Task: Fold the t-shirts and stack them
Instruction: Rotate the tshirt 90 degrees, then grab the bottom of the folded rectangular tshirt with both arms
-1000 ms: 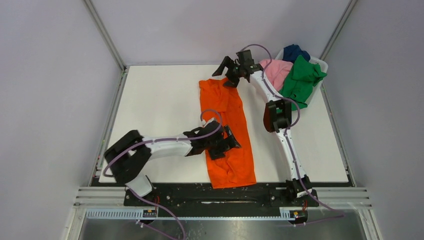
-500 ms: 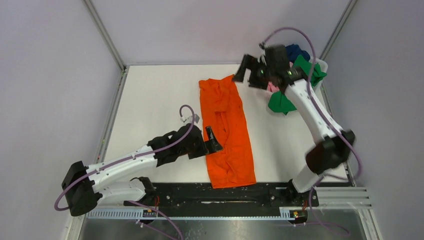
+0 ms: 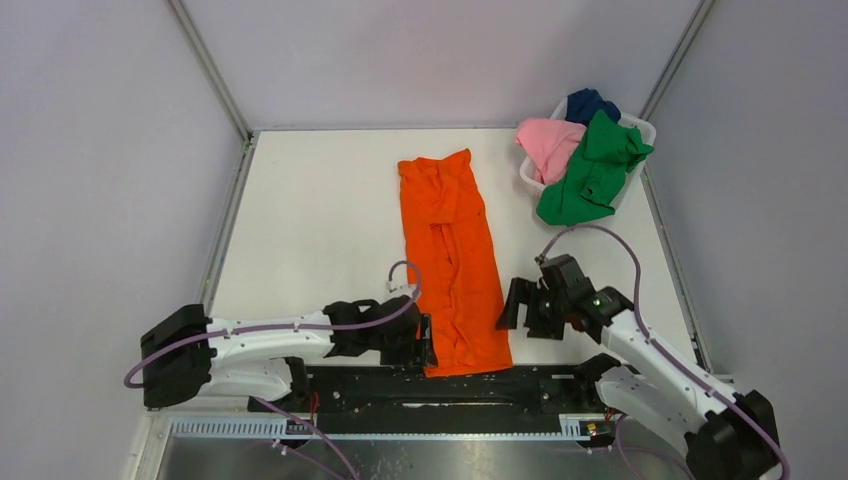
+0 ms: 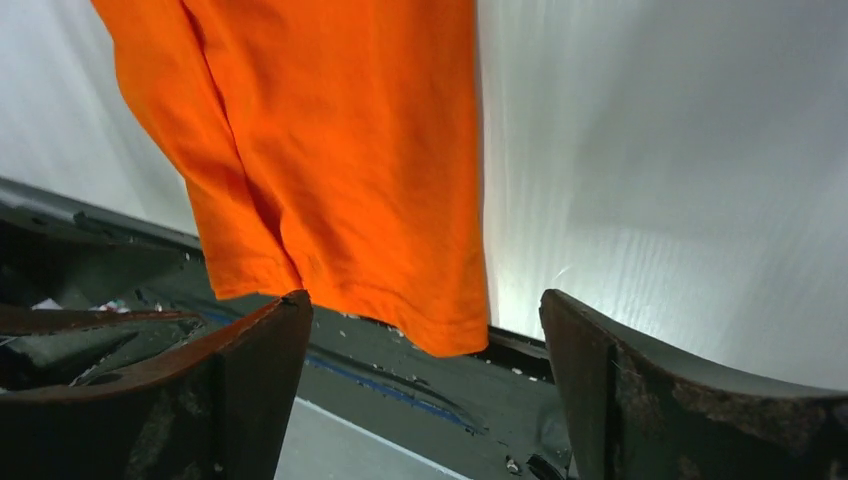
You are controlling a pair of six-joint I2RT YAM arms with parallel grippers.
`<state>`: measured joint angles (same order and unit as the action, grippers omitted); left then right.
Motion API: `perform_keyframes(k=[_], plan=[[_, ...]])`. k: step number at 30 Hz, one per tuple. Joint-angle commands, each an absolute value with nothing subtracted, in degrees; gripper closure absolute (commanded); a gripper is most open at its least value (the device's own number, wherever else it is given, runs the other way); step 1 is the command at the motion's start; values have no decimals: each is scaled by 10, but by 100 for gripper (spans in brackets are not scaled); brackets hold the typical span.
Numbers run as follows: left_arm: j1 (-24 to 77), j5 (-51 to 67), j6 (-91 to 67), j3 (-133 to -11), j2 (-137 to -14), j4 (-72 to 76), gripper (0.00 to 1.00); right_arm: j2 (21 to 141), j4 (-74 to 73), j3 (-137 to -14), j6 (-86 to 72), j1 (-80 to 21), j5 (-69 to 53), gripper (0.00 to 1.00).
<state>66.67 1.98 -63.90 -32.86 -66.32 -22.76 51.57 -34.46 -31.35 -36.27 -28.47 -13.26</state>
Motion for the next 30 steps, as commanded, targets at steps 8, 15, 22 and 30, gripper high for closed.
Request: perform_keyframes(k=[8, 15, 22, 30], plan=[[716, 3, -669, -332, -753, -187, 56, 421, -326, -185, -450, -344, -194, 24], [716, 3, -666, -357, -801, -192, 80, 493, -230, -143, -460, -359, -214, 44], [716, -13, -676, -334, -775, -204, 100, 516, -213, -127, -464, -368, -225, 97], [763, 24, -693, -314, -688, -207, 100, 349, -361, -114, -522, -415, -271, 100]])
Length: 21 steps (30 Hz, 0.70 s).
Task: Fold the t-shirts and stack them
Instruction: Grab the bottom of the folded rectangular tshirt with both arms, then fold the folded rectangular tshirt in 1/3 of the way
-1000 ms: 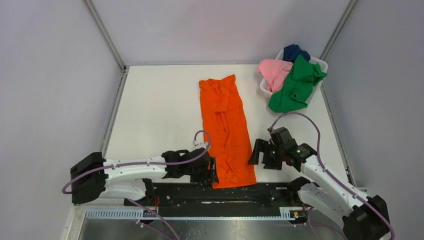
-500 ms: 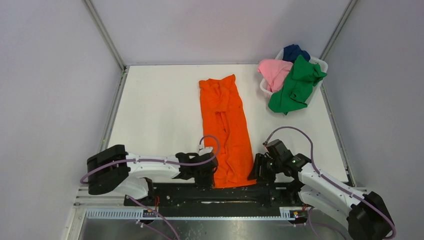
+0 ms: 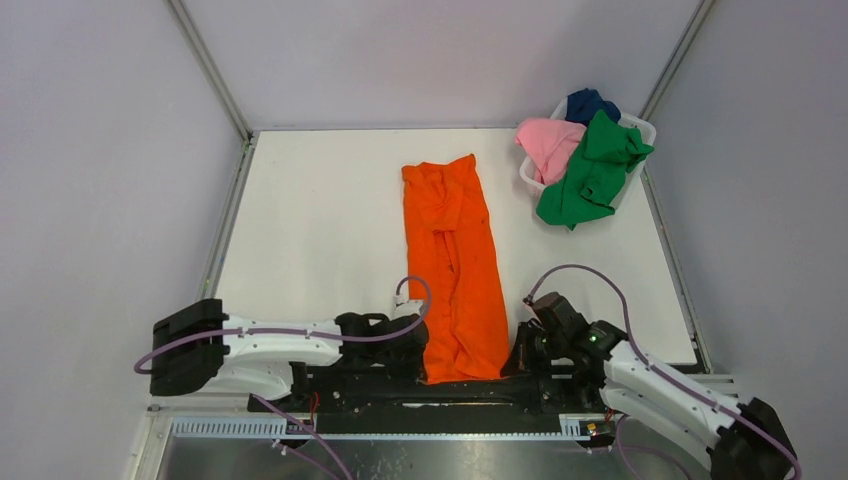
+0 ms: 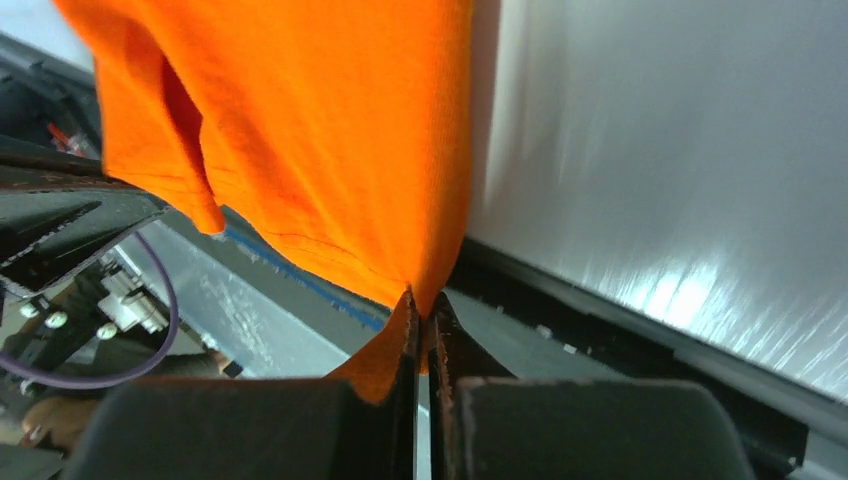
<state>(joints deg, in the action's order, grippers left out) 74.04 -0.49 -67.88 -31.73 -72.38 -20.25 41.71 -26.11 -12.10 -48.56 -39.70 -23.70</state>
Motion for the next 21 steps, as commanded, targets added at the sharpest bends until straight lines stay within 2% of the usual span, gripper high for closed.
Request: perform_keyframes(k=[1, 7, 11, 15, 21], plan=[[764, 33, -693, -316, -682, -209, 100, 329, -371, -117, -531, -415, -274, 100], [755, 5, -658, -349, -641, -219, 100, 297, -330, -155, -544, -414, -263, 100], [687, -19, -605, -384, -647, -231, 100, 363, -311, -217, -498, -414, -215, 100], [593, 17, -557, -403, -668, -194, 100, 441, -308, -297, -450, -403, -157, 100], [476, 48, -505, -456, -731, -152, 100, 539, -214, -371, -426, -300, -184, 100]])
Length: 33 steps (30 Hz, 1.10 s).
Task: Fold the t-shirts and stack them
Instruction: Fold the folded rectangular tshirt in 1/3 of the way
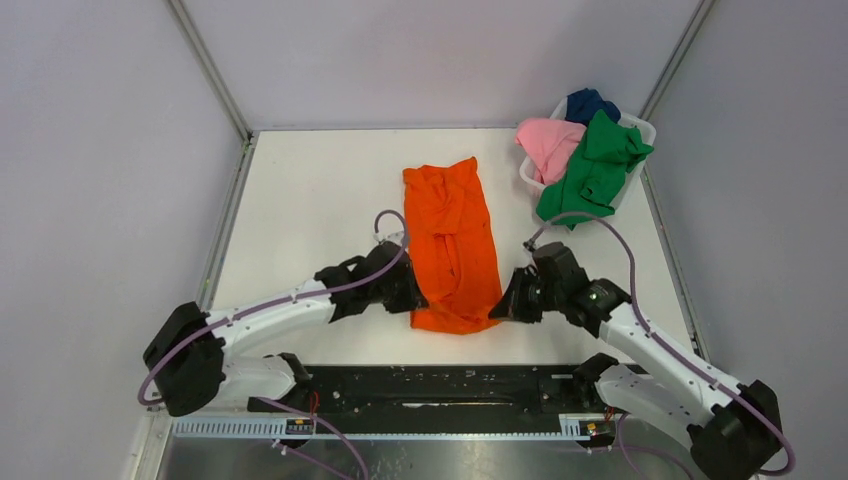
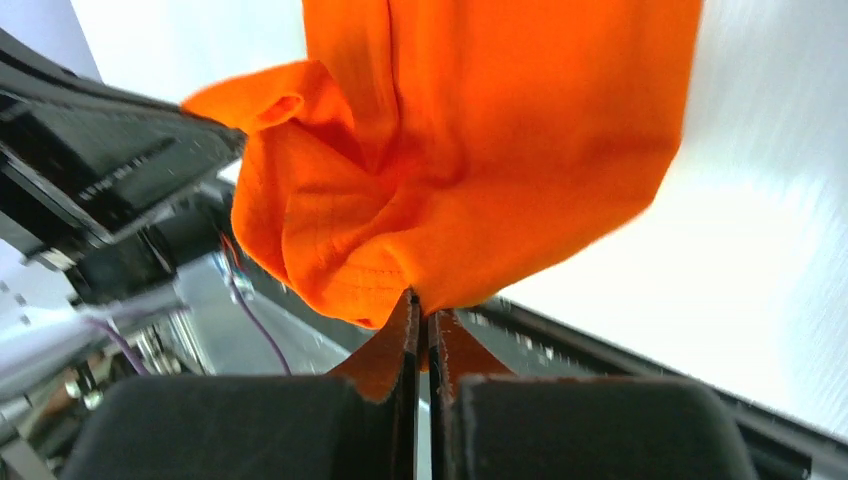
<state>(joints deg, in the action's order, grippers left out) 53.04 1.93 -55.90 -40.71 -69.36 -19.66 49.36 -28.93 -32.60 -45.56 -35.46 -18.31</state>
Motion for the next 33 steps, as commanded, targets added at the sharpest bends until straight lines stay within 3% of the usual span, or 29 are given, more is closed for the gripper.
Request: perform_keyframes(k=[1, 20, 21, 24, 25, 28, 30, 31, 32, 33], plan=[[461, 56, -498, -469, -747, -149, 100, 562, -199, -388, -420, -286, -195, 100], [293, 74, -413, -710, -1009, -236, 100, 934, -129, -661, -389, -182, -265, 97], [289, 69, -413, -716, -1017, -238, 97, 950, -129, -672, -390, -179, -264, 95], [277, 59, -417, -733, -1034, -237, 76, 998, -132, -710, -394, -170, -256, 91], [272, 61, -417, -742, -1039, -231, 69, 1013, -140, -725, -396, -167, -253, 85], [256, 83, -412, -783, -1063, -231, 45, 1053, -160, -776, -397, -155, -236, 56], [249, 95, -405, -811, -1066, -247, 34, 1064, -182, -814, -383, -150, -222, 22], [248, 95, -401, -816, -1059, -251, 25, 1062, -191, -820, -374, -151, -212, 12], [248, 92, -395, -812, -1048, -252, 9, 1053, -193, -816, -366, -150, -208, 2], [248, 92, -391, -805, -1035, -251, 2, 1040, -192, -803, -361, -150, -204, 1]])
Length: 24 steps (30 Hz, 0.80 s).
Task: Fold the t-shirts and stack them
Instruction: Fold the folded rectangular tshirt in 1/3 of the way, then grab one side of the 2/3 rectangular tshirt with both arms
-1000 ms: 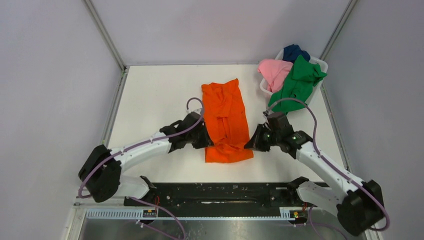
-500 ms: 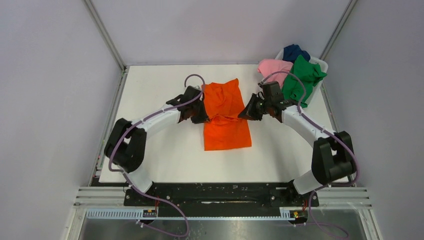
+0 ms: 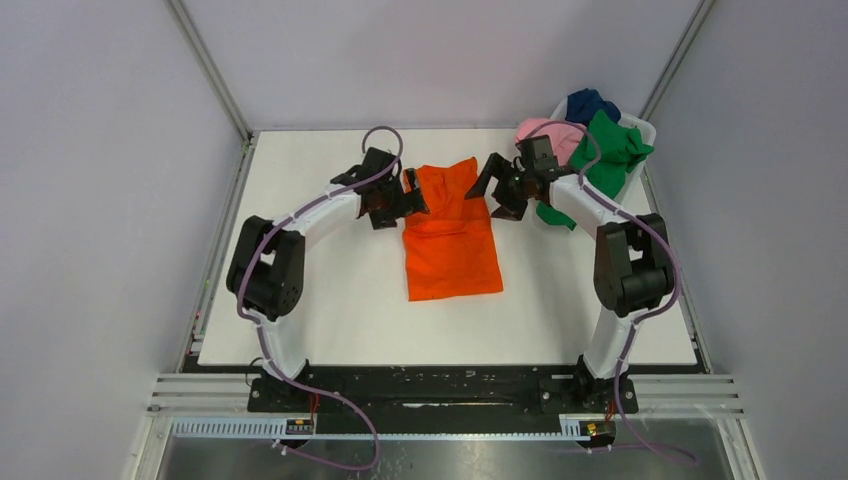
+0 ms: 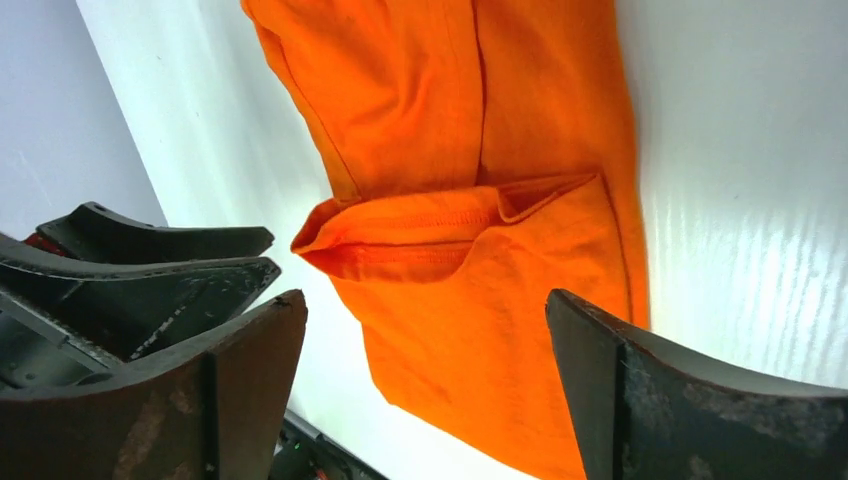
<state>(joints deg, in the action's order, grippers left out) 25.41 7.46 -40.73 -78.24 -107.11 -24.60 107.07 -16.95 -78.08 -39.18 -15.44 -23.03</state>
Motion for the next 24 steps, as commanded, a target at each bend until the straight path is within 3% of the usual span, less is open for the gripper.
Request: perform_keyframes(k=[1, 14, 20, 24], plan=[[248, 93, -391, -791, -1020, -252, 1, 1017, -183, -782, -358, -151, -202, 1], [310, 124, -468, -486, -829, -172, 1, 810, -161, -418, -344, -151, -215, 3], [345, 96, -495, -463, -865, -153, 11, 824, -135, -383, -347, -155, -236, 22], [367, 100, -501, -470, -904, -150, 25, 844, -120, -372, -351, -158, -235, 37]])
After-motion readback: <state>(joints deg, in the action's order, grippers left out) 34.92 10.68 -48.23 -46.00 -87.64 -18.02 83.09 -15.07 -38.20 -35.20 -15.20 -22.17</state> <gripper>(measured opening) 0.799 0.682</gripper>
